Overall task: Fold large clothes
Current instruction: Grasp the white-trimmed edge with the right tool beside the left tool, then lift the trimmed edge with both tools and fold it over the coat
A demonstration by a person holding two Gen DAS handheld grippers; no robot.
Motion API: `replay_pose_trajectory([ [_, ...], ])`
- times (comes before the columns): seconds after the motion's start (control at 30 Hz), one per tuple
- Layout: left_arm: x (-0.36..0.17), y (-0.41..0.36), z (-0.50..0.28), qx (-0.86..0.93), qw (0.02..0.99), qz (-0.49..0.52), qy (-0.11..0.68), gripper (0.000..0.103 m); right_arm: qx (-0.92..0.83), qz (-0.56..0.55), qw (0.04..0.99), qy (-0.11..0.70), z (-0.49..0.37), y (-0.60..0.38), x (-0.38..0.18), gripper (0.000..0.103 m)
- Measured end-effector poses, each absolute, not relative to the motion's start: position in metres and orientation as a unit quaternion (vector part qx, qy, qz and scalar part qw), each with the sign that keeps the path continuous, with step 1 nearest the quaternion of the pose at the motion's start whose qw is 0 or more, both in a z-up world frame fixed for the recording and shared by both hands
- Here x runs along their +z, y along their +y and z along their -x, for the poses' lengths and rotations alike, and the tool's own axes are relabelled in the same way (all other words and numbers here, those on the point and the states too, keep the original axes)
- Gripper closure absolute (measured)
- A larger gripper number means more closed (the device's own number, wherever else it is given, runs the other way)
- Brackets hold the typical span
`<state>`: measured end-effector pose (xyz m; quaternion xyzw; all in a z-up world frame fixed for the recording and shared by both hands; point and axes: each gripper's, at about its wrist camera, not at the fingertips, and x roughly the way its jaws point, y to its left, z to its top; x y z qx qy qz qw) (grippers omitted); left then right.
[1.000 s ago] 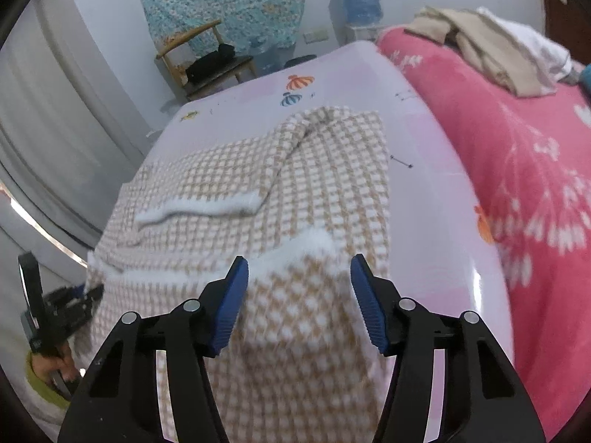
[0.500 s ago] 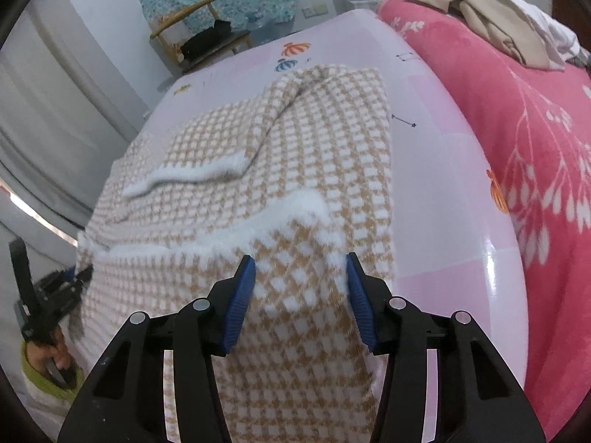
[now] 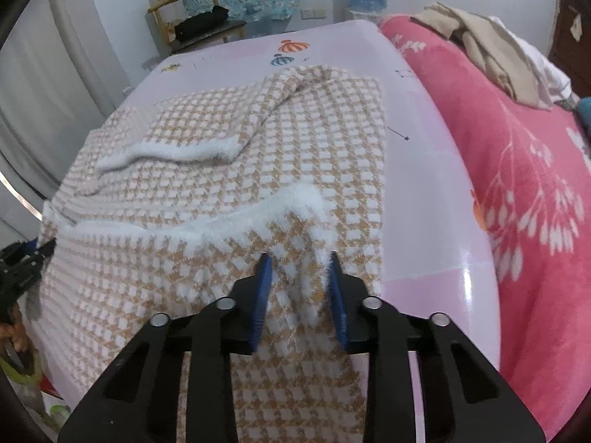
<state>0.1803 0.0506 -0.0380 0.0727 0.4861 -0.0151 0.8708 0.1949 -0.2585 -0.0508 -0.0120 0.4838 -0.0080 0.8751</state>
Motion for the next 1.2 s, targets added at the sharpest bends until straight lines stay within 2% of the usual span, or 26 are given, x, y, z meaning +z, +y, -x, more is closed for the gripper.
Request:
replay_pose_trajectory([
  [0.1,-0.038,0.054,-0.18,-0.018,0.873,-0.066,0.484,0.072,-0.021,0.029,0.877,0.479,-0.19,-0.253,-0.049,0.094],
  [0.27,-0.037,0.059,-0.18,-0.027,0.877,-0.053,0.476,0.073,-0.032,0.035,0.886,0.462,-0.182,-0.248,-0.042,0.097],
  [0.43,-0.03,0.059,-0.175,-0.028,0.884,-0.065,0.463,0.084,-0.035,0.029,0.898,0.437,-0.167,-0.246,-0.029,0.098],
  [0.63,-0.013,0.057,-0.161,-0.026,0.896,-0.072,0.437,0.091,-0.031,0.026,0.911,0.411,-0.152,-0.24,-0.015,0.098],
  [1.2,0.029,0.059,-0.114,-0.021,0.926,-0.075,0.37,0.093,-0.026,-0.003,0.932,0.363,-0.114,-0.237,0.01,0.098],
])
